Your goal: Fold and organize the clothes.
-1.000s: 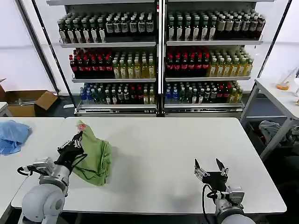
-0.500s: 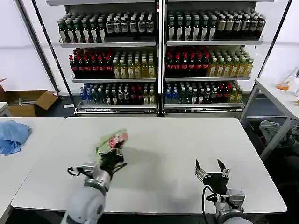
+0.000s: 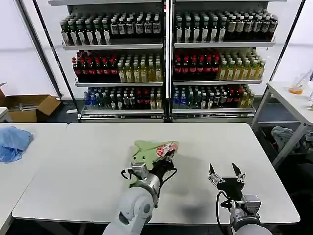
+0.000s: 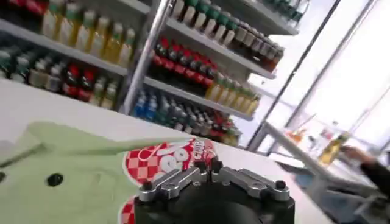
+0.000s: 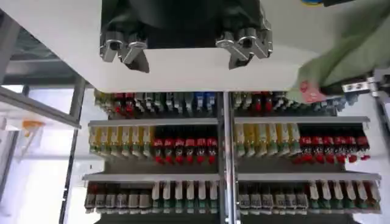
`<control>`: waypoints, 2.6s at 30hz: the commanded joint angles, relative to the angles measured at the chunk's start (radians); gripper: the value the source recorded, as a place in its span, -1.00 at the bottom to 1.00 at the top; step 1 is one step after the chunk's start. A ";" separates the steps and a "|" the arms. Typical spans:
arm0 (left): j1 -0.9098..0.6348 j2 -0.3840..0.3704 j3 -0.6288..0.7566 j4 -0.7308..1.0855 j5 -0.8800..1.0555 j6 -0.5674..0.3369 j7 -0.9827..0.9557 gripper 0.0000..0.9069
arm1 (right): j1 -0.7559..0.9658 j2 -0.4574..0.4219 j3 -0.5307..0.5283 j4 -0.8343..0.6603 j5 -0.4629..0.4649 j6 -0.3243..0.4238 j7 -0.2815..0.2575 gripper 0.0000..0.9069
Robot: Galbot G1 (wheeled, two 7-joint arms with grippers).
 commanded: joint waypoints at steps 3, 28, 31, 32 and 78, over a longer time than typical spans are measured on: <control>-0.095 -0.086 0.096 0.227 -0.139 -0.079 0.006 1.00 | 0.020 -0.015 0.015 -0.031 0.003 0.006 -0.003 1.00; 0.213 0.156 -0.255 -0.128 0.470 -0.321 0.074 1.00 | 0.135 0.015 -0.059 -0.117 -0.003 0.090 -0.043 1.00; 0.270 0.162 -0.287 -0.163 0.494 -0.326 0.087 1.00 | 0.115 0.024 -0.062 -0.122 -0.015 0.120 -0.056 1.00; 0.295 0.160 -0.296 -0.172 0.502 -0.328 0.091 1.00 | 0.107 0.026 -0.062 -0.125 -0.024 0.120 -0.068 1.00; 0.449 0.177 -0.366 -0.223 0.519 -0.345 0.115 1.00 | 0.556 0.117 -0.177 -0.610 0.262 -0.099 -0.070 -1.00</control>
